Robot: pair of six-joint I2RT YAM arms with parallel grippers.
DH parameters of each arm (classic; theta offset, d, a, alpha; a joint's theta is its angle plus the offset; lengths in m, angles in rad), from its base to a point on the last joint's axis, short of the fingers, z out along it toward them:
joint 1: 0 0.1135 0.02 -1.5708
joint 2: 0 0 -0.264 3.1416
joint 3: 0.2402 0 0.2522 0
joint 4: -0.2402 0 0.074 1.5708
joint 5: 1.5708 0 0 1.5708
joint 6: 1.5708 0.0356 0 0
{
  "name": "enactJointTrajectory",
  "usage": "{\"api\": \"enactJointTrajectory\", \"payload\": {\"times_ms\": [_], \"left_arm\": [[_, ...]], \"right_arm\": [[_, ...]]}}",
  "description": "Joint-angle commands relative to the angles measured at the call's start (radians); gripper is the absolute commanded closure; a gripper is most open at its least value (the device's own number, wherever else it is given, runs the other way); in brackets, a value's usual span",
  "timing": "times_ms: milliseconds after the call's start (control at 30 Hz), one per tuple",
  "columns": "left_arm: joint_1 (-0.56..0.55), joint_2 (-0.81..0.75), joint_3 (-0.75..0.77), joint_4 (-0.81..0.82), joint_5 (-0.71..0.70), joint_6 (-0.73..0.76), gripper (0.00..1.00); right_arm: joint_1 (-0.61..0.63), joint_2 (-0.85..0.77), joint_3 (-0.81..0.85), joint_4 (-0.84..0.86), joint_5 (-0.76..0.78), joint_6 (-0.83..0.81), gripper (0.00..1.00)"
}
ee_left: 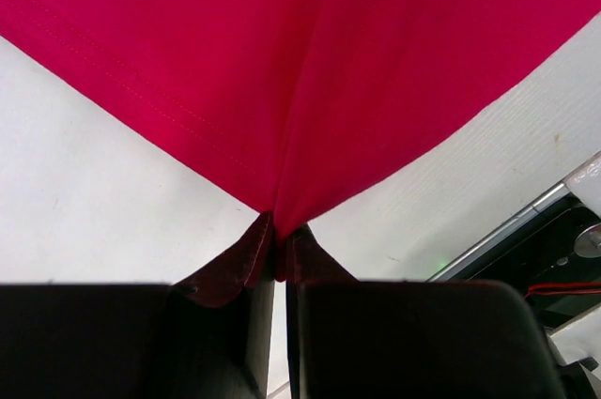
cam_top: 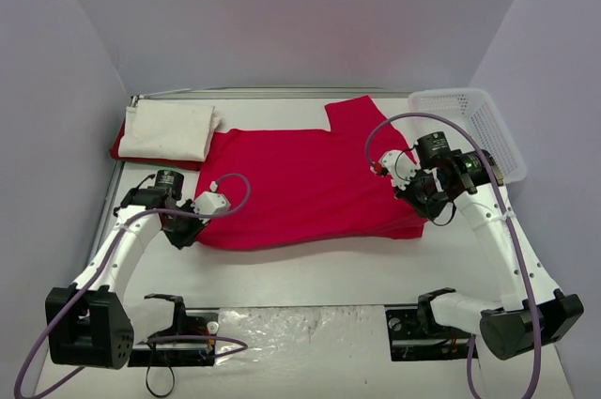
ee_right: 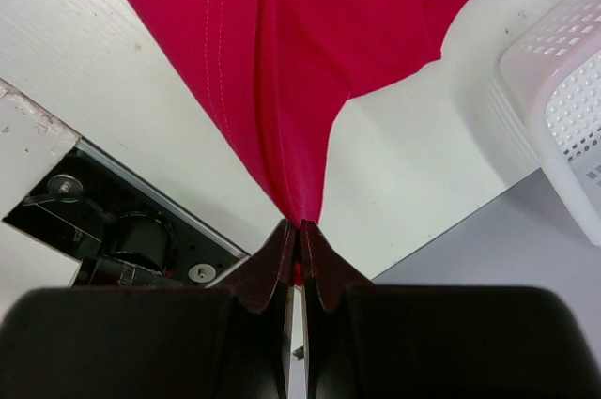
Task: Fold and stack the t-shirts
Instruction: Fold the flattened tshirt in 1/3 of the way
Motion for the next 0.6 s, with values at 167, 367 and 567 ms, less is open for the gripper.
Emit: {"api": "enactJointTrajectory", "payload": {"times_ms": [167,367,567], "left_arm": [[0.005,0.051,0.036,0.039,0.027,-0.028,0.98],[0.006,0.091,0.104,0.029,0.025,-0.038,0.98],[0.006,0.124,0.152,0.016,0.002,-0.035,0.98]], "right_arm": [[-0.009,0.012,0.012,0.028,0.067,-0.023,1.0],[-0.012,0.099,0.065,0.065,0.079,-0.044,1.0],[-0.024,0.2,0.13,0.102,0.087,-0.063,1.0]]}}
